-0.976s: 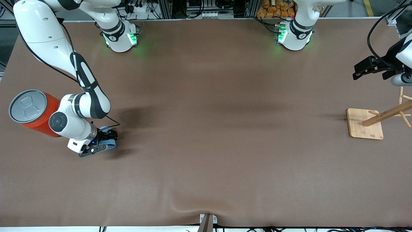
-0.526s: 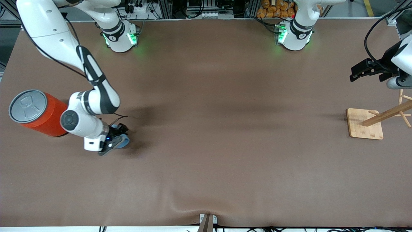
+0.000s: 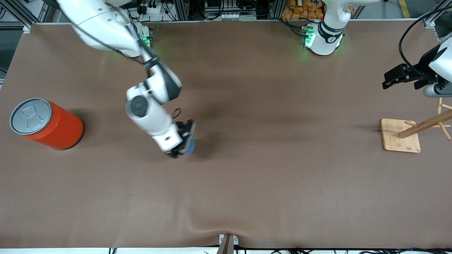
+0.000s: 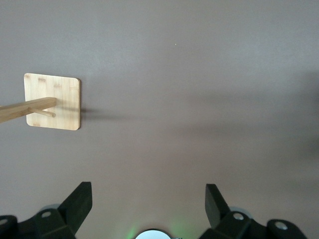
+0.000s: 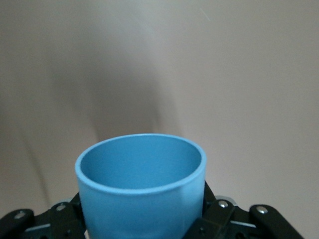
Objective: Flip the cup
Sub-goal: 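Carry the blue cup with the right gripper toward the table middle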
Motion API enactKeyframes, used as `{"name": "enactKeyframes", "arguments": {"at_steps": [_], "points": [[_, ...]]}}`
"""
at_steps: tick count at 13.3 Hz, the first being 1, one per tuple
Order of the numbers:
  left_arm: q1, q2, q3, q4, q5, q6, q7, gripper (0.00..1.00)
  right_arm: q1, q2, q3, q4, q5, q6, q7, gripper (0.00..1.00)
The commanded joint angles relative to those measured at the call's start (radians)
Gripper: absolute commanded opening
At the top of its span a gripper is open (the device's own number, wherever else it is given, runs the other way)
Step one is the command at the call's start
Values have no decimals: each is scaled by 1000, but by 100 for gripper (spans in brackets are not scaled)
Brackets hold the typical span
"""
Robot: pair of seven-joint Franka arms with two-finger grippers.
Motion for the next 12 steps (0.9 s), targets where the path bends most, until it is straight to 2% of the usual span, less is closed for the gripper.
{"name": "enactKeyframes", "arguments": {"at_steps": [1,3,4,6,9,10,11,12], "points": [[3,7,-1,19,-15,-19,21,100,65,141,-15,155,-79,46,-71,61],[5,10,-1,19,-17,-19,22,100,111,175,-21,175,-99,47,-82,61],[5,12,-1,19,-17,-19,22,100,129,185,-28,178,-157,49,-76,61],[3,13,-1,19,-17,-19,22,100,154,225,-35,178,-190,61,-44,61],[6,13,-1,19,-18,-19,22,100,160,233,-53,203,-202,65,-42,74],[6,13,-1,19,-21,-19,23,100,162,231,-53,203,-205,65,-42,90],[9,13,-1,19,-32,-19,23,100,160,230,-53,204,-204,65,-39,100],[9,15,-1,19,-33,-19,23,100,154,222,-53,206,-191,55,-36,100]]}}
